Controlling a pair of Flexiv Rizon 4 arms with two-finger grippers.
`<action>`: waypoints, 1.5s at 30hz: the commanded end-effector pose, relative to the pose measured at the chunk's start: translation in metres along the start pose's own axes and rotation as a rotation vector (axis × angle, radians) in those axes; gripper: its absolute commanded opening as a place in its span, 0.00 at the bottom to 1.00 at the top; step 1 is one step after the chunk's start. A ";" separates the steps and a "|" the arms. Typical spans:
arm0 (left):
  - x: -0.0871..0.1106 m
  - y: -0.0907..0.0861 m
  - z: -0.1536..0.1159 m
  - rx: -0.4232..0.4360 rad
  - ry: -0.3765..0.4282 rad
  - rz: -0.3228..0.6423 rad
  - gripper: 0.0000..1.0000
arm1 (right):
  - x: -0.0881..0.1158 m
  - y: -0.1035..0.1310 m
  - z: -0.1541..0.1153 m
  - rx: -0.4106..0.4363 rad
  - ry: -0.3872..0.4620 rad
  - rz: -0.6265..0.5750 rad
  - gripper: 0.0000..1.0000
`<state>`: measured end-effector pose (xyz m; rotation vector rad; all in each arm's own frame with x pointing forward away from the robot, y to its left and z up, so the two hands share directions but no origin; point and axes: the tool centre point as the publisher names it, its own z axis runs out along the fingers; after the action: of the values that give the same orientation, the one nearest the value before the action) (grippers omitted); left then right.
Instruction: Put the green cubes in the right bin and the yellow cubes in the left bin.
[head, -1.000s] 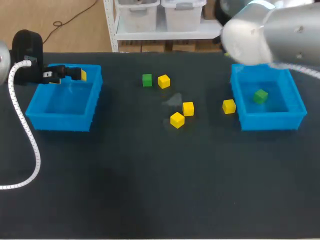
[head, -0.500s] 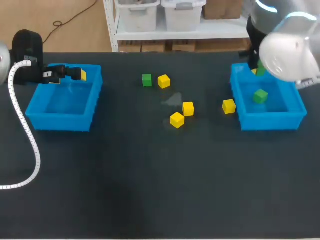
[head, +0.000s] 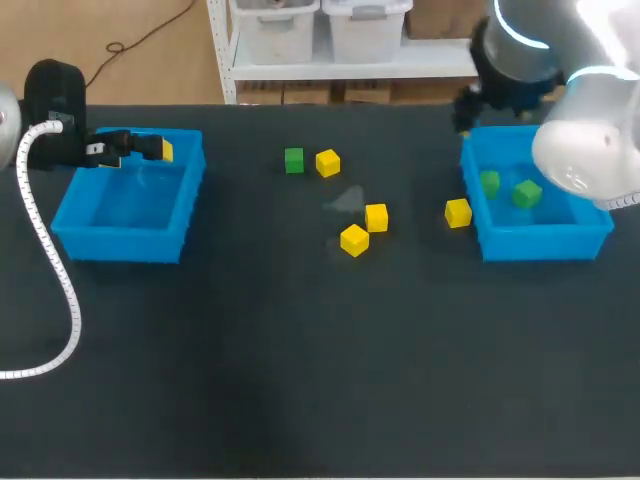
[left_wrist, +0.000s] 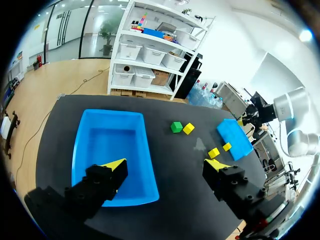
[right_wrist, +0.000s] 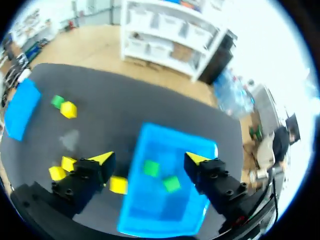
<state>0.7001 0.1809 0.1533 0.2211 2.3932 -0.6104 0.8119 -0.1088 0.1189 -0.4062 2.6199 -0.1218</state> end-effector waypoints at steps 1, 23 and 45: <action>0.002 0.003 0.000 0.015 -0.008 0.003 1.00 | -0.028 0.048 -0.004 -0.033 -0.055 -0.033 1.00; 0.002 0.003 0.000 0.015 -0.008 0.003 1.00 | -0.103 0.237 0.051 -0.199 0.050 -0.010 1.00; 0.002 0.003 0.000 0.015 -0.008 0.003 1.00 | -0.094 0.264 0.106 -0.172 0.186 0.031 1.00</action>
<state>0.7001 0.1809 0.1533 0.2210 2.3932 -0.6104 0.8655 0.1671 0.0293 -0.4247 2.7904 0.0893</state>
